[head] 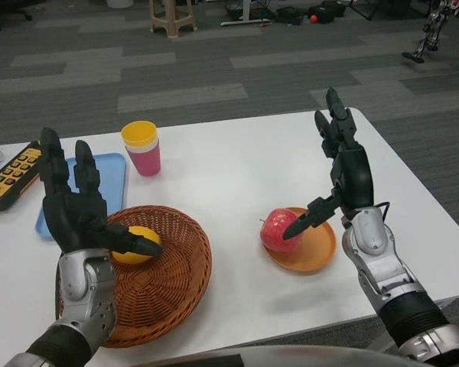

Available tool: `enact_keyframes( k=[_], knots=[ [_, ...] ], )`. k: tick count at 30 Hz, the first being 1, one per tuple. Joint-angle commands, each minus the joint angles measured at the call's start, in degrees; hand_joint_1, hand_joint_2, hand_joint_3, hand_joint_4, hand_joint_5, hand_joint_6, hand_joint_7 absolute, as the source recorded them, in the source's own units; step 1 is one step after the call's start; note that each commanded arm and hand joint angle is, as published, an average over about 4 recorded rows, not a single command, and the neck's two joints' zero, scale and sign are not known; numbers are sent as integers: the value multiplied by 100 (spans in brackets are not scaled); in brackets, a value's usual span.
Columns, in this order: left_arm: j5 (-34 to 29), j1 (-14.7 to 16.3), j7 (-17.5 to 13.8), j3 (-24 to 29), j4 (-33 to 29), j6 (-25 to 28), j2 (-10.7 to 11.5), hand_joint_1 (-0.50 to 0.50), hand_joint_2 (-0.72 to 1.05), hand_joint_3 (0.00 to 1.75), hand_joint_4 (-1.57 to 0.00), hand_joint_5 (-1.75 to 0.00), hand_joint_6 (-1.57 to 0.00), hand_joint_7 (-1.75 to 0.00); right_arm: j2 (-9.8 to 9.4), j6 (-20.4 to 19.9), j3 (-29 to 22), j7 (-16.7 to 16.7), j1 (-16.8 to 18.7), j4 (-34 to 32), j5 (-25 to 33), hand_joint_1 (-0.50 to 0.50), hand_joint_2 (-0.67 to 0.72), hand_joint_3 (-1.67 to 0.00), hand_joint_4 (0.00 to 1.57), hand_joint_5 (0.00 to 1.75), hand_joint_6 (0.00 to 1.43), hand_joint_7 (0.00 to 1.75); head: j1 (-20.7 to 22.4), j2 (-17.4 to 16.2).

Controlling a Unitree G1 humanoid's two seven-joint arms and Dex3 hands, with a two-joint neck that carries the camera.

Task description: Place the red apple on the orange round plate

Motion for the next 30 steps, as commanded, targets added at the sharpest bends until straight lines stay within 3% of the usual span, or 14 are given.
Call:
enact_keyframes(
  k=[1, 5, 14, 30],
  knots=[
    [10, 59, 1, 37, 14, -15, 48, -50, -64, 9, -19, 0, 0, 0, -24, -122, -88, -84, 15, -203, 69, -46, 41, 0, 0, 0, 0, 0, 8, 25],
    [8, 59, 1, 44, 16, -15, 53, -50, -64, 9, -19, 0, 0, 0, -9, -144, -88, -90, -7, -271, 80, -46, 46, 0, 0, 0, 0, 0, 56, 115],
    [-12, 46, 1, 84, 18, -15, 90, -50, -64, 9, -19, 0, 0, 0, 18, -146, -70, -92, -155, -265, 75, -46, 41, 0, 0, 0, 0, 0, 157, 206],
    [-153, 6, -2, 79, -11, -17, 420, -50, -64, 9, -21, 0, 0, 0, 299, -229, -17, -84, -346, -41, -15, -46, 41, 0, 0, 0, 0, 0, 218, 390]
  ],
)
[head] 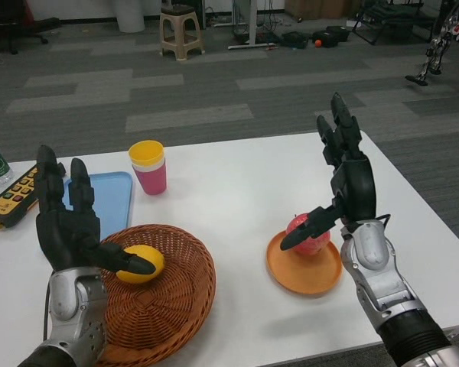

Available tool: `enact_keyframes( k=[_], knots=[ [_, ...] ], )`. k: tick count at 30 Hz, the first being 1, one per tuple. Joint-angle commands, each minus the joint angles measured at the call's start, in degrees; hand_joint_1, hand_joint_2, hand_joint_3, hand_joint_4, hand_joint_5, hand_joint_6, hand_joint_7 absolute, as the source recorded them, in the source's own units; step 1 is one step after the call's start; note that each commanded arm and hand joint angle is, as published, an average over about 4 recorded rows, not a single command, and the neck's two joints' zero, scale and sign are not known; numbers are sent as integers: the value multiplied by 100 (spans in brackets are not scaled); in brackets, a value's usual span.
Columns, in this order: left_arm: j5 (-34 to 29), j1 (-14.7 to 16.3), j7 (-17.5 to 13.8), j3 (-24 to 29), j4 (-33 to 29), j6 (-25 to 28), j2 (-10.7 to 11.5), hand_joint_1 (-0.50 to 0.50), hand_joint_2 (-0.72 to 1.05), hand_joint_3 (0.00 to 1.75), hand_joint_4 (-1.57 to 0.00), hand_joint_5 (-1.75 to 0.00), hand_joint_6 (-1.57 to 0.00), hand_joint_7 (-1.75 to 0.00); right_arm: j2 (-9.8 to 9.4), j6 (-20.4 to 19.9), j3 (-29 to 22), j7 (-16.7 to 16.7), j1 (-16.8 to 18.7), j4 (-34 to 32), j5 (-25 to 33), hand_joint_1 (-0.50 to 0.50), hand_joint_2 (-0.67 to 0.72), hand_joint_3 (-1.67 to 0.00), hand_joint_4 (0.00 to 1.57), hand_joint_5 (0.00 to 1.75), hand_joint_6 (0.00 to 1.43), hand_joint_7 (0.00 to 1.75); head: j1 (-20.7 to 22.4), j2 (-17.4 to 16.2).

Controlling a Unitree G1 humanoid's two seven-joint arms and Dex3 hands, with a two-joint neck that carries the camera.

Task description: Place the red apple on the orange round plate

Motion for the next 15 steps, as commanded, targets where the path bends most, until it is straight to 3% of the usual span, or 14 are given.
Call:
enact_keyframes(
  k=[1, 7, 15],
  knots=[
    [-91, 7, -4, 18, -26, -19, 160, -50, -64, 9, -22, 0, 0, 0, 96, -122, -1, -34, -132, 102, -35, -46, 41, 0, 0, 0, 0, 0, 37, 28],
    [-144, 42, 1, 31, -85, -23, 298, -50, -64, 9, -21, 0, 0, 0, 157, -228, 122, -34, -242, 243, -72, -46, 41, 0, 0, 0, 0, 0, 138, 69],
    [-81, 89, 62, 88, -196, -26, 120, -50, -64, 9, -21, 0, 0, 0, 165, -321, 110, -34, -299, 363, 5, -46, 41, 0, 0, 0, 0, 0, 205, 186]
  ],
)
